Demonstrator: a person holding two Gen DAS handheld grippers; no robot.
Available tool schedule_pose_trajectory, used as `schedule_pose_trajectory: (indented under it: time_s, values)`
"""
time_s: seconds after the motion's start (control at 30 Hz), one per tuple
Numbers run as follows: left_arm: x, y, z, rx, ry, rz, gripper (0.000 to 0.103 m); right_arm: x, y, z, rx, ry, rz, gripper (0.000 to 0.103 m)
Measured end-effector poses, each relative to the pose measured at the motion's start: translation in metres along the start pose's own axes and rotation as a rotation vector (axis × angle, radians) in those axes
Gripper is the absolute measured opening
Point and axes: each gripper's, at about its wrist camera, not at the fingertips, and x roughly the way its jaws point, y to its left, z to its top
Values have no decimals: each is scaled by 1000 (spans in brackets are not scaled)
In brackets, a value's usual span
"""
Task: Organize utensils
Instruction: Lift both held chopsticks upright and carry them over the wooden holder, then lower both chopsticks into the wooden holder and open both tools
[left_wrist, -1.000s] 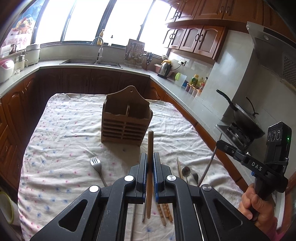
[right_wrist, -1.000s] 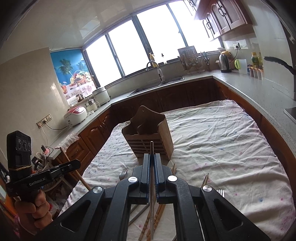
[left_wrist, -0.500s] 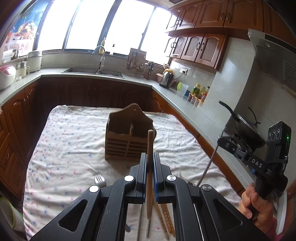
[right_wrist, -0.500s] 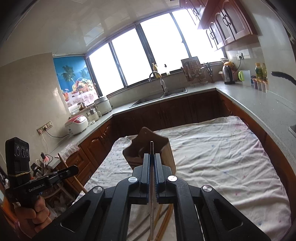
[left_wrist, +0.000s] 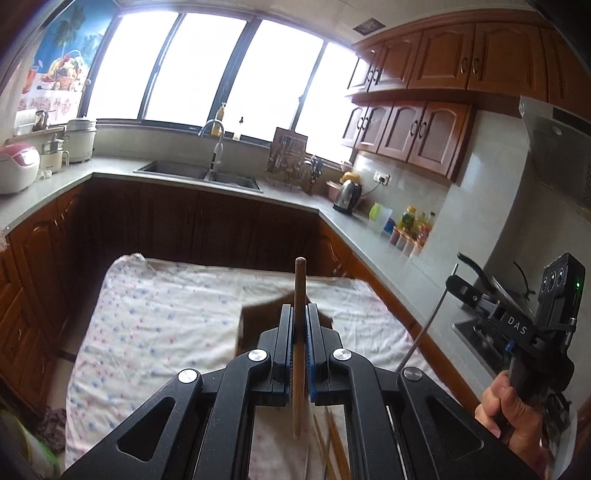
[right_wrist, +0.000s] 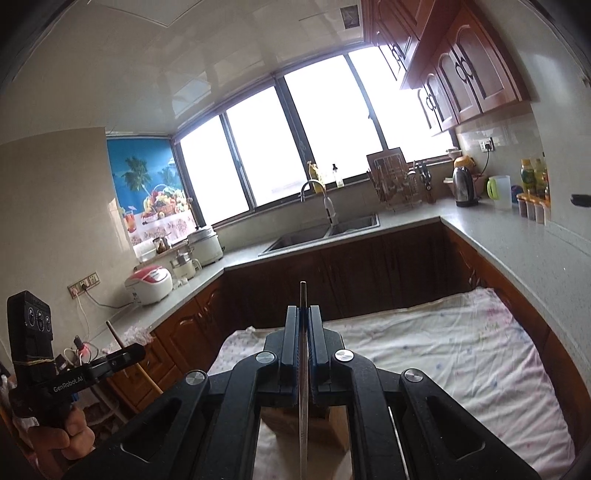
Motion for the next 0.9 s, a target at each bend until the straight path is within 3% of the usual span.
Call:
schedule_pose_trajectory:
  time_s: [0.33,0.57,0.9]
  values:
    - [53,22,39,-17,-97,42,4,56,-11,25,13,-59,-23,4]
    - [118,46,18,-79,-81,71,4,82,-19,-13,11,-72,-42,4]
    - [185,65,-16,-133,-32,97,4,104,-36,-63,73,-26,-58,4]
